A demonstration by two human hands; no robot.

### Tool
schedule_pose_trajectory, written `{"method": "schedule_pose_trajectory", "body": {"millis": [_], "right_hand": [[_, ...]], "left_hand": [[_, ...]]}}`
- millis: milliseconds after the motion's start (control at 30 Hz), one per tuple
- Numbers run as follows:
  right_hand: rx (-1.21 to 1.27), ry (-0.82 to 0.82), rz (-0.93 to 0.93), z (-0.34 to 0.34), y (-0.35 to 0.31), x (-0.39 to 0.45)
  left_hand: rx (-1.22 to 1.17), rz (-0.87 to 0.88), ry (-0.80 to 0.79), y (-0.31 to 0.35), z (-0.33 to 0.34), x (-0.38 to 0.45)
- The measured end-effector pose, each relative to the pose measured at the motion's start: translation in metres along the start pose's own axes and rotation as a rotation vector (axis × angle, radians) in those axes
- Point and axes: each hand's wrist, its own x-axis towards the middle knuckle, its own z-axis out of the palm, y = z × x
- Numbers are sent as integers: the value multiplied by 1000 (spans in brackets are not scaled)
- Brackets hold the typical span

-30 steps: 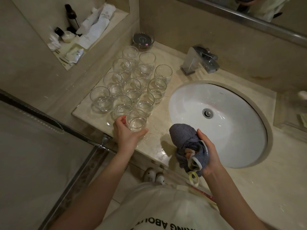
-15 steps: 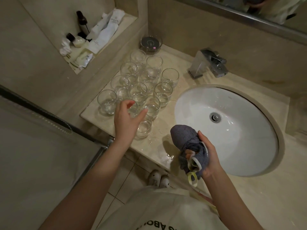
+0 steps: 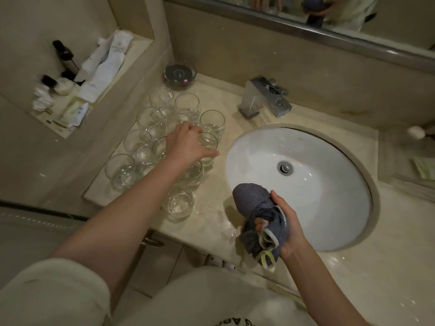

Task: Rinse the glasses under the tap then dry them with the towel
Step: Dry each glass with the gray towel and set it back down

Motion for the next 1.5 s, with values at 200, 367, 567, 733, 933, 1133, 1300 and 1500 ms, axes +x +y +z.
{"method": "schedule_pose_trajectory", "body": {"millis": [200, 367, 567, 733, 933, 1133, 1300, 1500], "right_hand": [[25, 17, -4, 2, -6, 6], [60, 31, -2, -1, -3, 14], [33, 44, -18, -5, 0, 23], [50, 46, 6, -8, -1, 25], [92, 49, 13, -8, -4, 22], [61, 23, 8, -15, 0, 29], [47, 14, 15, -14, -2, 26], [50, 12, 4, -17, -1, 23]], "left_hand": [[145, 29, -2, 2, 2, 7], [178, 21, 2, 2, 4, 8], [167, 27, 25, 0, 6, 13], [190, 36, 47, 0, 7, 22], [158, 24, 45, 0, 9, 25], [-88, 67, 159, -14, -1, 6], [-122, 82, 164, -28, -6, -29], [-81, 51, 100, -41, 6, -54]]}}
